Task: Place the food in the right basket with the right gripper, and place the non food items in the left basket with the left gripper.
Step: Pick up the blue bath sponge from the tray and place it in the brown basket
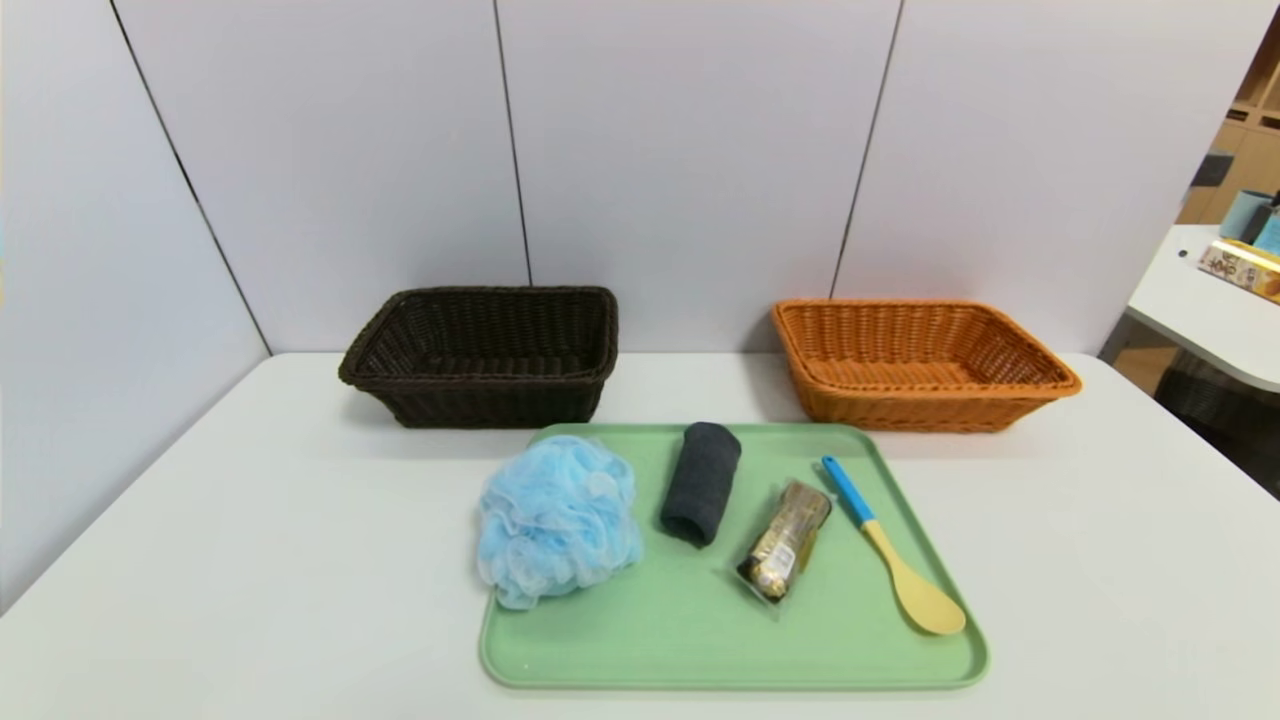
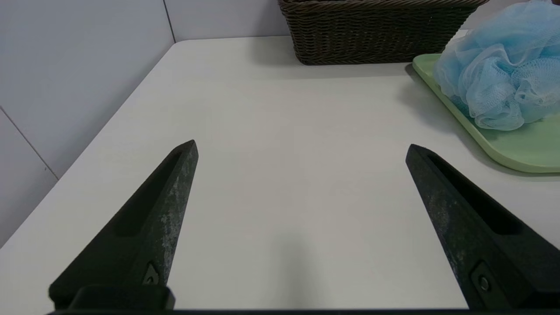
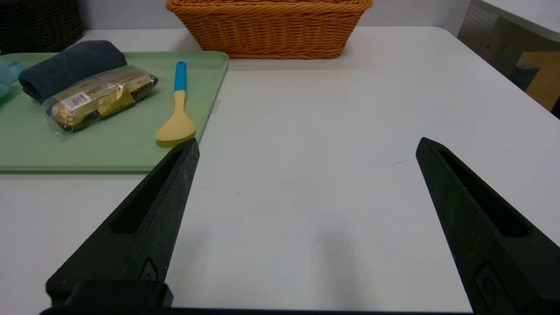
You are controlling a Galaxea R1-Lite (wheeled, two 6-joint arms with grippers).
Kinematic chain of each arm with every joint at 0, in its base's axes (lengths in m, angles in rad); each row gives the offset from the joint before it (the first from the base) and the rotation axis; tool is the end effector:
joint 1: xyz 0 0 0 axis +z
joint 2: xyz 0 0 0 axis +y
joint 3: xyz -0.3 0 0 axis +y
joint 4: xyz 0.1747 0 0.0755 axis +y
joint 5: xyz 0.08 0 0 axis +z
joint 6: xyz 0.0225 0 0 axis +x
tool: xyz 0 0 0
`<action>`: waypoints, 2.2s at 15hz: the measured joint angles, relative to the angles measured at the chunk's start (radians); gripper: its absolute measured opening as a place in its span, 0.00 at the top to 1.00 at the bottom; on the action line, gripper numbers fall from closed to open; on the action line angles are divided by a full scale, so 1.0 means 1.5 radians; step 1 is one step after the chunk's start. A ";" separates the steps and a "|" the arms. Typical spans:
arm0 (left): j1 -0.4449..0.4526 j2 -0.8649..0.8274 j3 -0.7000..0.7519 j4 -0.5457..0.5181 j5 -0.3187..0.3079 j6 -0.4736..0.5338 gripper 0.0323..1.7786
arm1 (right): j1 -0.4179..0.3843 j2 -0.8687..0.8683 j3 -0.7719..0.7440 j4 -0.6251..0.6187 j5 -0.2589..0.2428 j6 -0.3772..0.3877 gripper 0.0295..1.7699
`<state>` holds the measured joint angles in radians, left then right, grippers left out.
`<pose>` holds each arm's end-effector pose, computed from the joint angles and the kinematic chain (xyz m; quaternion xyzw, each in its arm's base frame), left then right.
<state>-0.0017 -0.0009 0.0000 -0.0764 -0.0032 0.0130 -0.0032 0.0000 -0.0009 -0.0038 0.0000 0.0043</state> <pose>-0.0232 0.0000 0.0833 0.0065 -0.0387 -0.0022 0.9992 -0.0229 0.0001 0.0761 0.0021 -0.0024 -0.0016 1.0000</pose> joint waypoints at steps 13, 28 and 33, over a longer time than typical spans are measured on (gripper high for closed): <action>0.000 0.000 -0.004 0.020 -0.004 0.012 0.05 | 0.000 0.000 -0.023 0.008 -0.013 0.013 0.03; -0.001 0.537 -0.472 0.267 -0.047 0.003 0.05 | 0.014 0.436 -0.430 0.315 0.057 0.007 0.03; -0.086 0.696 -0.587 0.270 -0.168 -0.048 0.05 | 0.046 0.626 -0.482 0.262 0.130 -0.041 0.03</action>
<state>-0.1302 1.0434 -0.8804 0.3289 -0.2549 -0.0591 0.0662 0.9385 -0.7240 0.3891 0.1951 -0.0570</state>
